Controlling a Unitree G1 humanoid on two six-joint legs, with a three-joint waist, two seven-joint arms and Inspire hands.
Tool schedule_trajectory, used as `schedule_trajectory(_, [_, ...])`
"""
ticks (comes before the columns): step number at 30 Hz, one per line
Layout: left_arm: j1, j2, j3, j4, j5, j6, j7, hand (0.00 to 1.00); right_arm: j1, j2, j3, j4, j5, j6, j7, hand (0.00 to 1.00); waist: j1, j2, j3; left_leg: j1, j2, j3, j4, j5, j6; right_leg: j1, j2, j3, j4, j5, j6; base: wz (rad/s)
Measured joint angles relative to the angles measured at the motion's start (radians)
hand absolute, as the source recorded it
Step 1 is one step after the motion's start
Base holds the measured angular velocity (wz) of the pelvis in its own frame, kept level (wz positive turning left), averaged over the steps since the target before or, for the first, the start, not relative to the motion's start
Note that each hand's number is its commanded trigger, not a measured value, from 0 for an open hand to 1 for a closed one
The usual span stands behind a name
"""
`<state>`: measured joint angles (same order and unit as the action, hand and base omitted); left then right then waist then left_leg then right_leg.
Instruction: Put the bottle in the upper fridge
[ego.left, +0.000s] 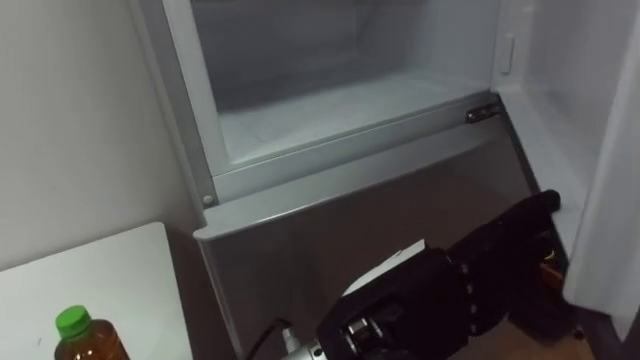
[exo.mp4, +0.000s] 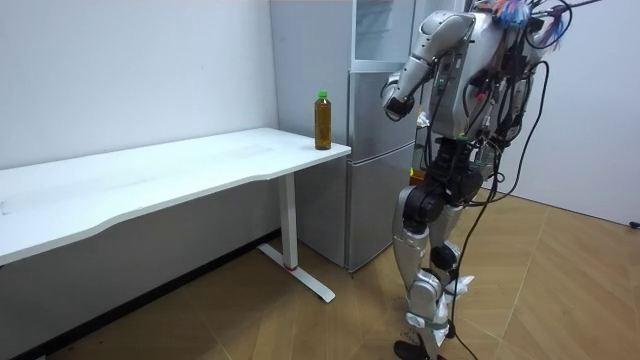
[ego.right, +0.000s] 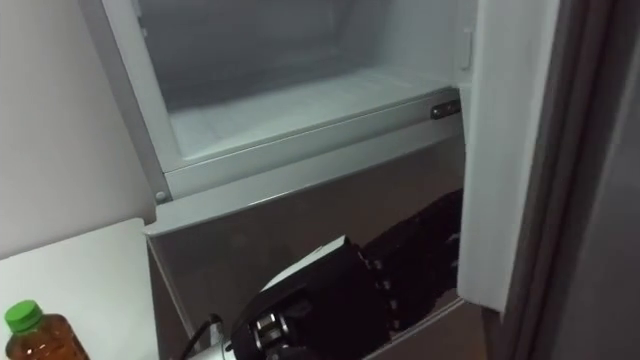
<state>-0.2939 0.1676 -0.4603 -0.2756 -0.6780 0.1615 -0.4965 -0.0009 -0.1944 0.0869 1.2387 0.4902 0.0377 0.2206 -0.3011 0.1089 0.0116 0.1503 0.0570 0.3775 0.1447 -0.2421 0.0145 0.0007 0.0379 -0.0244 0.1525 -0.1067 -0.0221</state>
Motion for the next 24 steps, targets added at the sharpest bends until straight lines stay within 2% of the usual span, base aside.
schedule_trajectory(7, [-0.011,0.002,-0.016,0.005,-0.02,0.001,0.0,0.0,0.0,-0.001,0.002,0.0,0.02,0.007,-0.009,0.0,-0.007,0.001,0.0001,0.0,0.002,0.006,-0.001,-0.002,-0.003,-0.006,0.01,0.011,0.002,0.001,-0.002,-0.05])
schedule_trajectory(14, [-0.045,0.0,-0.031,0.024,-0.018,0.001,0.005,0.0,0.0,-0.008,0.002,-0.001,0.019,0.007,-0.021,0.0,-0.01,0.006,0.0,0.008,0.003,0.026,0.0,-0.002,-0.004,-0.006,0.016,0.048,0.003,0.004,-0.003,-0.08])
schedule_trajectory(18, [-0.064,-0.005,-0.033,0.043,-0.018,0.002,0.006,0.0,0.001,-0.01,0.003,-0.002,0.019,0.007,-0.021,0.0,-0.024,0.007,0.0005,0.011,0.004,0.035,0.0,-0.002,-0.004,-0.006,0.015,0.051,0.003,0.004,-0.003,-0.08])
schedule_trajectory(24, [-0.064,-0.008,-0.036,0.069,-0.019,0.005,0.004,0.0,0.0,-0.01,0.009,-0.002,0.021,0.007,-0.025,0.0,-0.024,0.007,0.0012,0.013,0.004,0.046,0.004,-0.002,-0.004,-0.008,0.015,0.053,0.003,0.006,-0.005,-0.05])
